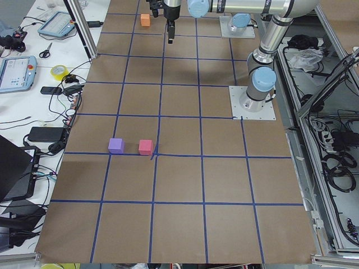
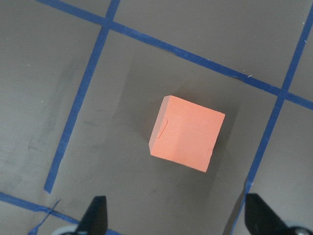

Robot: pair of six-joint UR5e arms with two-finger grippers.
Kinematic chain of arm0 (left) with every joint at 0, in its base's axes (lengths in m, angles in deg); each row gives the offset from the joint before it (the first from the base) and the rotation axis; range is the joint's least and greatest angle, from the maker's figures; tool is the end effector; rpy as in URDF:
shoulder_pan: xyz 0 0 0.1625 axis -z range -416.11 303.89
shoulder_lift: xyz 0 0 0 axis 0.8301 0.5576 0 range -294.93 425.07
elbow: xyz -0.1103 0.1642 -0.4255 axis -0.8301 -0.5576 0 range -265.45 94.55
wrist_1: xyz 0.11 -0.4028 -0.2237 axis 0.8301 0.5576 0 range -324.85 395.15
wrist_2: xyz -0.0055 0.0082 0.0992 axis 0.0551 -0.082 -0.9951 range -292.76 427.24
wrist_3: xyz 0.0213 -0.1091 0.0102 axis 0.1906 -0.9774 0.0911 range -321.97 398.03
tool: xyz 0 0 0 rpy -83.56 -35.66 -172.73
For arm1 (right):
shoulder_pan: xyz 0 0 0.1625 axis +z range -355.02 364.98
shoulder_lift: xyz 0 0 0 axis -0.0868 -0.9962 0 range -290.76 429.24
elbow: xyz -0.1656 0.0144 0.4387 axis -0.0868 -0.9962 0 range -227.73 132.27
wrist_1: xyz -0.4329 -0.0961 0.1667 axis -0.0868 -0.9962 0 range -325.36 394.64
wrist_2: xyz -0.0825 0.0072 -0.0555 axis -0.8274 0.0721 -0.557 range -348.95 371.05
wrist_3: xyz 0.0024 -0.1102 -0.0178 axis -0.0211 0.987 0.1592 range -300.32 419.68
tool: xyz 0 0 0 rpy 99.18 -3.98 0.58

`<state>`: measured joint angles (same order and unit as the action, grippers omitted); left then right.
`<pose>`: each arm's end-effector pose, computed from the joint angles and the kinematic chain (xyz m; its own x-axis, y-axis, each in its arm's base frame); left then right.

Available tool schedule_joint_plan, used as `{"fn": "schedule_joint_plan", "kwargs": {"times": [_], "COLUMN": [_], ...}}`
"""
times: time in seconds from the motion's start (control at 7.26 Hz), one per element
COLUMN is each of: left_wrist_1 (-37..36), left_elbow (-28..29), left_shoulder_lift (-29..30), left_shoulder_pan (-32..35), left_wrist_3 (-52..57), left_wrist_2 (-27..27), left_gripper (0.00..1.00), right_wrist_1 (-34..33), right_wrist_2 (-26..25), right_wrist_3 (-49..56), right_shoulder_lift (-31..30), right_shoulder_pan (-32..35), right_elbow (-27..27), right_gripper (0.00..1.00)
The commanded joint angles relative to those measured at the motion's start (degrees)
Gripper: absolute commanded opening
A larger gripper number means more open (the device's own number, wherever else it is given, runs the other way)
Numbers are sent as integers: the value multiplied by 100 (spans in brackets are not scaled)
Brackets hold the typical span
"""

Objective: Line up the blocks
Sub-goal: 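Close the right gripper on the orange cube and lift it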

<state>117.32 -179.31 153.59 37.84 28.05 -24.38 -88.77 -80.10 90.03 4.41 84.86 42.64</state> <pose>-0.1678 -0.5417 0.5111 -0.9942 -0.1070 -0.0113 -0.1053 0.9896 -0.0985 0.0019 -0.7354 0.2942 -0.9369 -0.3387 0.0863 -0.3468 0.9317 -0.1082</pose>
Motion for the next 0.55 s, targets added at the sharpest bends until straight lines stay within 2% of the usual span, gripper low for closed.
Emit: {"fn": "schedule_joint_plan", "kwargs": {"times": [0.0,0.41], "left_wrist_1": [-8,-8], "left_elbow": [0,17], "left_shoulder_lift": [-1,-2], "left_shoulder_pan": [-8,-8], "left_wrist_3": [5,-4], "left_wrist_2": [-4,5], "left_gripper": [100,100], "right_wrist_1": [-1120,-1195], "right_wrist_2": [-17,-34], "right_wrist_3": [-709,-1268], "right_shoulder_lift": [733,1016], "right_shoulder_pan": [-17,-17], "right_elbow": [-46,-238], "right_gripper": [100,100]}}
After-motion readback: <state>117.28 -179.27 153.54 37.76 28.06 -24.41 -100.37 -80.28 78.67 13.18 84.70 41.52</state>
